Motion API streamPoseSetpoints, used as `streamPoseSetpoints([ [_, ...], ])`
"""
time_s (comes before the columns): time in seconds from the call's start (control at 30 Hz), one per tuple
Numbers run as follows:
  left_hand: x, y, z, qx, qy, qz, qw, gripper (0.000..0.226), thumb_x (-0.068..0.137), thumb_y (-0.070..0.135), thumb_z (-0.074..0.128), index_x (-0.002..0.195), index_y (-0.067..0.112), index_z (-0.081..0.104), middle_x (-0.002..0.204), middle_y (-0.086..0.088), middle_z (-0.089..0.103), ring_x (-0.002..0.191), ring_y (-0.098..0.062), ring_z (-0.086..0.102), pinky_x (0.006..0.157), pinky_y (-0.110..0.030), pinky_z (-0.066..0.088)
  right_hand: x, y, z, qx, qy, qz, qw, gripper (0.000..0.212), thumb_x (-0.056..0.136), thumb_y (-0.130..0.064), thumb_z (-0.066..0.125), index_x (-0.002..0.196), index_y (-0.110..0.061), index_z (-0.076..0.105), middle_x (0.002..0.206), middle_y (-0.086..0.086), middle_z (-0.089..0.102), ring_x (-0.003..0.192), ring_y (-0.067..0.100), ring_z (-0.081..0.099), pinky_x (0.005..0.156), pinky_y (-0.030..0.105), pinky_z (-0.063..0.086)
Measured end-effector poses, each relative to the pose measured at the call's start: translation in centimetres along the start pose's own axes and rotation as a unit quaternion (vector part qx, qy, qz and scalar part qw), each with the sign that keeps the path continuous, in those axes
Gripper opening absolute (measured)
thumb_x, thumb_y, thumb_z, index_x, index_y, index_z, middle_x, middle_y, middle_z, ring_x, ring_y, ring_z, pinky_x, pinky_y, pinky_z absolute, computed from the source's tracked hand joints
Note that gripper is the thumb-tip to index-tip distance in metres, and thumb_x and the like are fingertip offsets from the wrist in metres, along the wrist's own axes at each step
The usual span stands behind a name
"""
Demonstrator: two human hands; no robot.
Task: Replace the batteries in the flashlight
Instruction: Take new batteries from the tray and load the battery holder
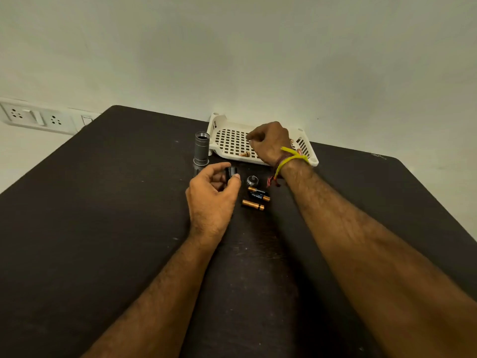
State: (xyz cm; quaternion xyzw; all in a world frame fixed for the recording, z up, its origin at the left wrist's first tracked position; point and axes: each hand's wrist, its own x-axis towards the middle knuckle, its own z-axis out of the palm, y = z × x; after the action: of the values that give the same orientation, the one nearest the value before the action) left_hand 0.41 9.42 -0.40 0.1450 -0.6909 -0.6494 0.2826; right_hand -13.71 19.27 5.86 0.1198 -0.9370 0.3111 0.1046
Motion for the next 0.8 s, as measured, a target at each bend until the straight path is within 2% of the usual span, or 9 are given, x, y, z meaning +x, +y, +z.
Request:
streamPoseSetpoints([
  [0.13, 0.1, -0.1, 0.0, -0.006, 0.002, 0.007, 1.000, 0.029, 0.082, 0.020, 0.079, 0.111, 0.023, 0.073, 0.079, 0.012, 0.069, 0.067, 0.004, 0.065, 0.063, -0.014, 0.056, 2.9, -0.3, 0.2, -0.124, -0.159, -0.039, 0.979, 0.029, 0.082, -0.005, 0.078, 0.109, -0.016, 0.079, 0.116, 0.012, 0.073, 0.111, 0.026, 0.067, 0.088, 0.023, 0.047],
  [0.23, 0.1, -0.1, 0.0, -0.006, -0.003, 0.010, 1.000, 0.030, 0.082, 0.022, 0.079, 0.111, 0.024, 0.073, 0.079, 0.013, 0.068, 0.067, 0.004, 0.063, 0.063, -0.013, 0.055, 3.7, -0.1, 0.7, -0.165, -0.194, -0.055, 0.965, 0.028, 0.080, -0.010, 0.082, 0.107, -0.016, 0.079, 0.114, 0.012, 0.074, 0.108, 0.026, 0.068, 0.086, 0.026, 0.049],
  [0.4, 0.1, -0.1, -0.1, -0.018, -0.013, 0.009, 1.000, 0.035, 0.083, 0.020, 0.078, 0.117, 0.024, 0.070, 0.092, 0.013, 0.070, 0.083, -0.001, 0.069, 0.074, -0.018, 0.060, 3.7, 0.7, 1.7, -0.152, -0.154, -0.044, 0.975, 0.021, 0.079, -0.016, 0.084, 0.099, -0.009, 0.079, 0.106, 0.015, 0.076, 0.103, 0.029, 0.069, 0.089, 0.032, 0.054],
  [0.47, 0.0, -0.1, -0.1, -0.031, -0.020, 0.006, 0.999, 0.034, 0.085, 0.018, 0.075, 0.118, 0.024, 0.069, 0.093, 0.010, 0.070, 0.086, -0.003, 0.070, 0.075, -0.025, 0.062, 3.2, 0.8, 1.4, -0.122, -0.105, -0.037, 0.986, 0.017, 0.082, -0.015, 0.081, 0.097, -0.007, 0.079, 0.103, 0.016, 0.076, 0.101, 0.029, 0.069, 0.085, 0.031, 0.052],
  [0.53, 0.1, -0.1, -0.1, -0.041, -0.025, 0.002, 0.999, 0.033, 0.087, 0.016, 0.073, 0.119, 0.024, 0.069, 0.093, 0.006, 0.071, 0.088, -0.009, 0.071, 0.074, -0.035, 0.064, 2.0, 0.7, 0.7, -0.054, -0.024, -0.040, 0.997, 0.013, 0.084, -0.014, 0.079, 0.095, -0.008, 0.078, 0.095, 0.012, 0.076, 0.095, 0.026, 0.070, 0.078, 0.026, 0.049],
  [0.6, 0.1, -0.2, -0.1, -0.048, -0.038, 0.003, 0.998, 0.032, 0.090, 0.015, 0.070, 0.120, 0.026, 0.068, 0.095, 0.005, 0.071, 0.089, -0.012, 0.072, 0.075, -0.038, 0.064, -0.3, 0.4, -0.2, 0.032, 0.039, -0.050, 0.997, 0.014, 0.086, -0.012, 0.076, 0.100, -0.013, 0.075, 0.082, 0.007, 0.073, 0.084, 0.022, 0.070, 0.075, 0.025, 0.049],
  [0.7, -0.1, 0.1, -0.2, -0.097, -0.090, 0.008, 0.991, 0.032, 0.095, 0.010, 0.063, 0.122, 0.027, 0.066, 0.101, -0.001, 0.072, 0.090, -0.014, 0.074, 0.071, -0.032, 0.063, -4.7, 0.4, -1.1, 0.139, 0.074, -0.083, 0.984, 0.030, 0.092, -0.008, 0.064, 0.117, -0.026, 0.070, 0.079, 0.006, 0.070, 0.076, 0.018, 0.068, 0.074, 0.029, 0.055],
  [0.8, -0.3, 0.4, -0.3, -0.124, -0.131, 0.012, 0.983, 0.032, 0.097, 0.006, 0.060, 0.124, 0.023, 0.065, 0.107, -0.008, 0.072, 0.094, -0.020, 0.074, 0.072, -0.032, 0.062, -9.0, 1.1, -1.3, 0.233, 0.097, -0.091, 0.963, 0.035, 0.094, -0.007, 0.061, 0.116, -0.033, 0.067, 0.079, -0.005, 0.067, 0.074, 0.011, 0.067, 0.072, 0.027, 0.059],
])
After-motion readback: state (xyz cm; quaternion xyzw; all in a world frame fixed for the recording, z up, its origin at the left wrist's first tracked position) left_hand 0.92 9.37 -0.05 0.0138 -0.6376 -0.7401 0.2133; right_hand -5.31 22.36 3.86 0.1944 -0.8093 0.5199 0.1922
